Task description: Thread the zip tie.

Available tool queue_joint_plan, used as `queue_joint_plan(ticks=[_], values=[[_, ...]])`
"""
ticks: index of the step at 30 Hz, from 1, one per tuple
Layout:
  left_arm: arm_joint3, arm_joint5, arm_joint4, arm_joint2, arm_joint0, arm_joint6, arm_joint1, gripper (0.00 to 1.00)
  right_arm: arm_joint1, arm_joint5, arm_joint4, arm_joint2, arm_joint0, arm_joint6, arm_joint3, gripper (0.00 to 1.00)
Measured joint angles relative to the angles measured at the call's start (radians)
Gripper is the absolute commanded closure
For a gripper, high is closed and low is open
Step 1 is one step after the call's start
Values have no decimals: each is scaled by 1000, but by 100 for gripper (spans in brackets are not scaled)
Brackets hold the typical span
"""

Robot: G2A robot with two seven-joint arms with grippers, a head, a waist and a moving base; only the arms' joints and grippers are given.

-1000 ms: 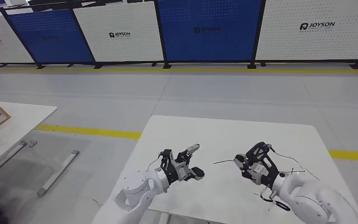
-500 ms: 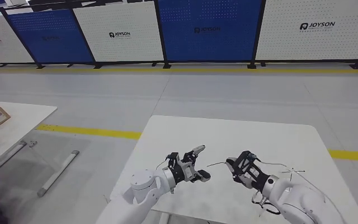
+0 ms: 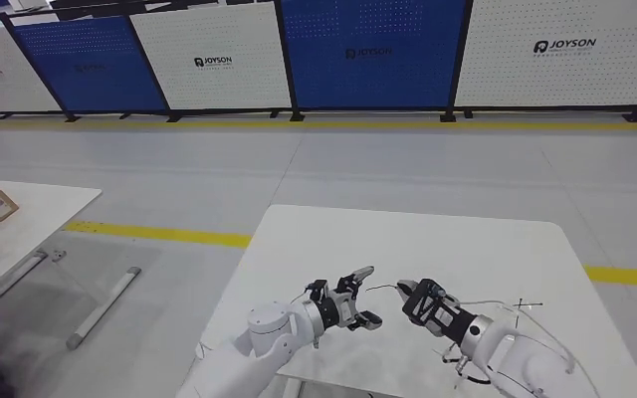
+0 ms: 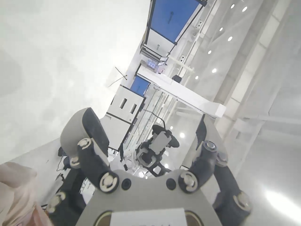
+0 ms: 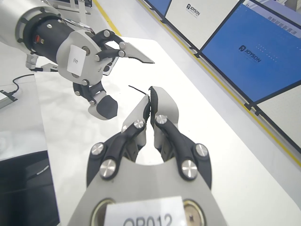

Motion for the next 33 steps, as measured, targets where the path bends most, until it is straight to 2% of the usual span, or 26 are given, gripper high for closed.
queue_joint_plan(ticks=[4, 8, 11, 16, 22, 28, 33], values=[[-3, -8, -7, 2, 0, -1, -2, 0, 0, 0, 0, 0, 0, 0, 0, 100], [1, -28, -52, 13, -21, 13, -12, 0, 0, 0, 0, 0, 0, 0, 0, 100], [7, -19, -70, 21, -30, 22, -16, 0, 0, 0, 0, 0, 0, 0, 0, 100], [6, -22, -68, 22, -28, 23, -16, 0, 0, -1, -11, -1, -1, 2, 1, 100], [14, -24, -97, 19, -27, 40, -20, 0, 1, -8, -176, -37, 3, 13, -26, 100], [14, -22, -100, 19, -28, 41, -21, 0, 1, -7, -164, -39, 3, -7, -32, 100], [16, -46, -102, 18, -25, 37, -23, 0, 1, -7, -164, -39, 3, -7, -32, 100]])
